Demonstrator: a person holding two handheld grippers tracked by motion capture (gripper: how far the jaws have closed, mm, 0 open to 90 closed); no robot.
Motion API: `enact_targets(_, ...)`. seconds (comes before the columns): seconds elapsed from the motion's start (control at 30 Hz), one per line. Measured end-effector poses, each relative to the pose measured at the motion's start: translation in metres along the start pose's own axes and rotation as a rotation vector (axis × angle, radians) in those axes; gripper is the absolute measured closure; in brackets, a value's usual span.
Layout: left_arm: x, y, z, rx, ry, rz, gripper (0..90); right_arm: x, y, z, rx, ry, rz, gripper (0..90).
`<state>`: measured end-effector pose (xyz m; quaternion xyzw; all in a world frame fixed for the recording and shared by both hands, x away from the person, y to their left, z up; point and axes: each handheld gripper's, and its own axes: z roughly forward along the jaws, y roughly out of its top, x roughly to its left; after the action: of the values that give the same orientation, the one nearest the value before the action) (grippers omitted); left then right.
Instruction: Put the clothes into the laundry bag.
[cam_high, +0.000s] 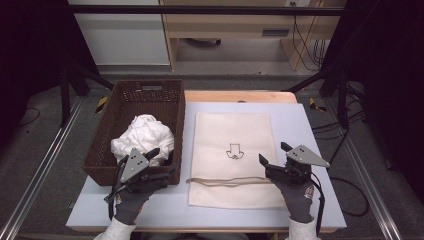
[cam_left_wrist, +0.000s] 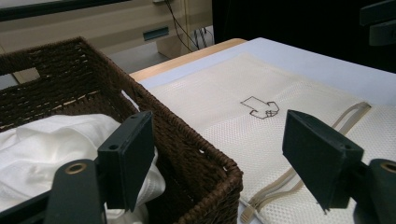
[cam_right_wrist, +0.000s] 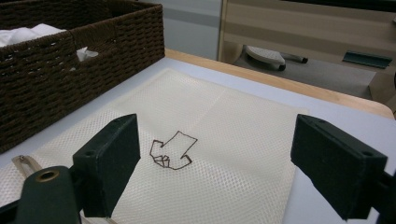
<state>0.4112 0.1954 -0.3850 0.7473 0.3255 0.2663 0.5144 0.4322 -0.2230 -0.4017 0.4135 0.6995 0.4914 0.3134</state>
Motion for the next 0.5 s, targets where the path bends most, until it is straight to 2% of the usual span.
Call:
enact_targets(0.13,-0.003,0.001,0.000,-0.007,-0.006,0.000,29.7,0.000,0.000,0.000,0.000,0.001,-0.002,17.3)
enact_targets(0.3,-0.012,0.002,-0.001,-0.027,-0.023,-0.004,43.1,0.003,-0.001,0.002,0.005,0.012,0.001,19.5)
enact_targets(0.33,-0.015,0.002,0.000,-0.025,-0.034,0.002,43.1,0.004,-0.001,0.002,0.007,0.013,-0.004,20.1)
enact_targets(0.37,-0.021,0.003,0.001,-0.032,-0.034,0.019,48.3,0.005,0.000,0.003,0.009,0.015,-0.006,21.0)
enact_targets(0.47,-0.027,0.003,0.003,-0.031,-0.051,0.028,54.4,0.007,-0.001,0.004,0.012,0.021,-0.015,23.2)
enact_targets(0.5,-0.034,0.003,0.007,-0.015,-0.060,0.033,55.9,0.008,-0.001,0.004,0.013,0.026,-0.016,23.5)
